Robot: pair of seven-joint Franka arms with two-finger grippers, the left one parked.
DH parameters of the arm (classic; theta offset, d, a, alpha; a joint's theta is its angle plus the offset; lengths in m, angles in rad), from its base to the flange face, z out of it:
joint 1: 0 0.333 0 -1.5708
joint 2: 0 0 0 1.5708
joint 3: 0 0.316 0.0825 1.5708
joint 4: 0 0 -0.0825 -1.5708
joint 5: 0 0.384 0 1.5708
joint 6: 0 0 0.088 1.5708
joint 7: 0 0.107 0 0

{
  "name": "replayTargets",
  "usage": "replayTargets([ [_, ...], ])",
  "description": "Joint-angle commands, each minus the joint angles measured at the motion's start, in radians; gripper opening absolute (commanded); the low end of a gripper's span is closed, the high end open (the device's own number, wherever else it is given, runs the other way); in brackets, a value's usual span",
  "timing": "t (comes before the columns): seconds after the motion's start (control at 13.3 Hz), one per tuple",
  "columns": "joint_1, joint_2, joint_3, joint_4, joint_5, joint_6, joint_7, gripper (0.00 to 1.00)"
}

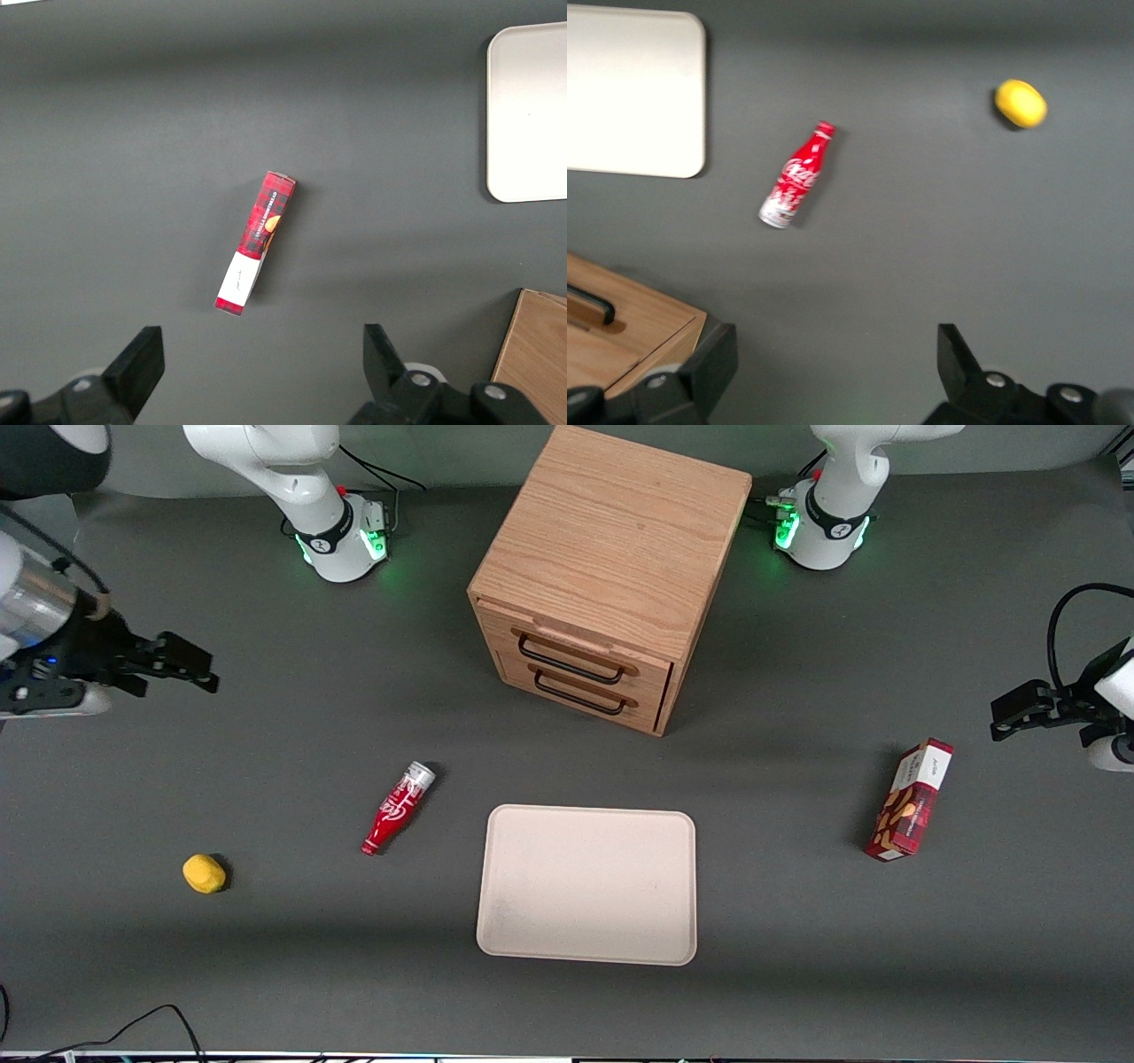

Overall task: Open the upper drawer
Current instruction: 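Move the right gripper toward the upper drawer's black handle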

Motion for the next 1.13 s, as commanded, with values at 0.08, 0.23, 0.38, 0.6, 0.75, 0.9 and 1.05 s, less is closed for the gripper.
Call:
replayTargets([
  [0.08, 0.067, 0.094, 0.117, 0.105, 0.068, -0.016, -0.152, 1.00],
  [0.23, 0.067, 0.160, 0.230, 0.136, 0.117, -0.010, -0.207, 1.00],
  [0.38, 0.069, 0.255, 0.355, 0.199, 0.111, 0.000, -0.235, 1.00],
  [0.6, 0.096, 0.407, 0.493, 0.242, 0.042, 0.095, -0.317, 1.00],
  [0.75, 0.162, 0.470, 0.530, 0.240, -0.074, 0.183, -0.313, 1.00],
  [0.9, 0.207, 0.512, 0.532, 0.231, -0.128, 0.244, -0.313, 1.00],
  [1.05, 0.225, 0.533, 0.533, 0.199, -0.142, 0.286, -0.313, 1.00],
])
